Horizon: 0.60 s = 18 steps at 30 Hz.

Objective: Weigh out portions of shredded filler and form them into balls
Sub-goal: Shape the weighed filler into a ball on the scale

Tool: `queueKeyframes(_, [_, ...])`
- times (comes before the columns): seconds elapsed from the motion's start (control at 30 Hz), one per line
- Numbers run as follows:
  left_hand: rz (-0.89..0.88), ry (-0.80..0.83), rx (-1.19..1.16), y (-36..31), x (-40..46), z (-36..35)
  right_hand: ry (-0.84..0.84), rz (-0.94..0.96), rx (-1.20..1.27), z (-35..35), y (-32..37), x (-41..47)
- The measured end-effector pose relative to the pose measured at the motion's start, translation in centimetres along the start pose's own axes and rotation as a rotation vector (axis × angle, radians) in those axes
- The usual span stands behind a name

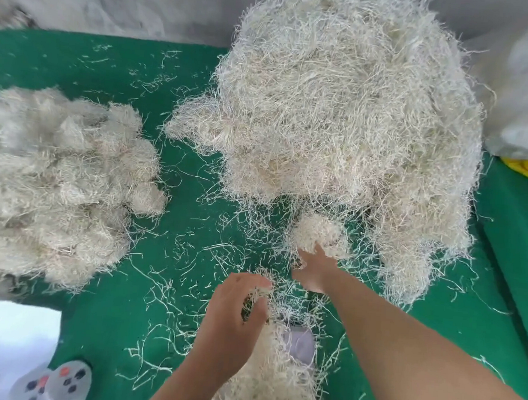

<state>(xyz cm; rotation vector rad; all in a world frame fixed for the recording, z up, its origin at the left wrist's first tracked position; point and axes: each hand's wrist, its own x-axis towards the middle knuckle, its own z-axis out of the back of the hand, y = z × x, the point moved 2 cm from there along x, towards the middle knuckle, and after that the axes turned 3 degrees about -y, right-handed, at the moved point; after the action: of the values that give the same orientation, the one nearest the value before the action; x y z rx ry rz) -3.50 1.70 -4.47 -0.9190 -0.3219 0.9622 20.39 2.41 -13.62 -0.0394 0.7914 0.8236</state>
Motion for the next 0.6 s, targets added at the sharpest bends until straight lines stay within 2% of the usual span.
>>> queueKeyframes(0.07, [0.031, -0.016, -0.040, -0.1, 1.0, 0.3, -0.013, 0.001, 0.076, 0.4, 0.5, -0.8])
queueKeyframes(0.13, [0.099, -0.006, -0.122, -0.1, 2.0, 0.0, -0.110, 0.070, 0.250, 1.5, 0.9, -2.9])
queueKeyframes(0.23, [0.210, -0.034, -0.321, -1.5, 4.0, -0.5, -0.421, 0.324, 0.405, 3.2, 1.8, -8.2])
queueKeyframes(0.3, [0.370, 0.046, -0.579, -3.1, 5.3, -0.7, -0.521, 0.453, 0.455, 3.3, 2.6, -12.0])
queueKeyframes(0.4, [0.599, 0.203, -0.922, -4.2, 6.3, -0.9, -0.413, 0.450, 0.697, 2.1, 3.1, -15.8])
queueKeyframes(0.47, [0.649, 0.232, -0.919, -4.8, 6.0, -0.8, -0.362, 0.392, 0.881, 1.5, 2.9, -16.9])
queueKeyframes(0.53, [0.598, 0.231, -0.915, -5.0, 5.5, -0.9, -0.358, 0.418, 0.856, 1.3, 3.1, -17.9])
queueKeyframes(0.6, [0.594, 0.231, -0.936, -5.3, 4.6, -0.8, -0.386, 0.522, 0.777, 1.1, 3.7, -18.6])
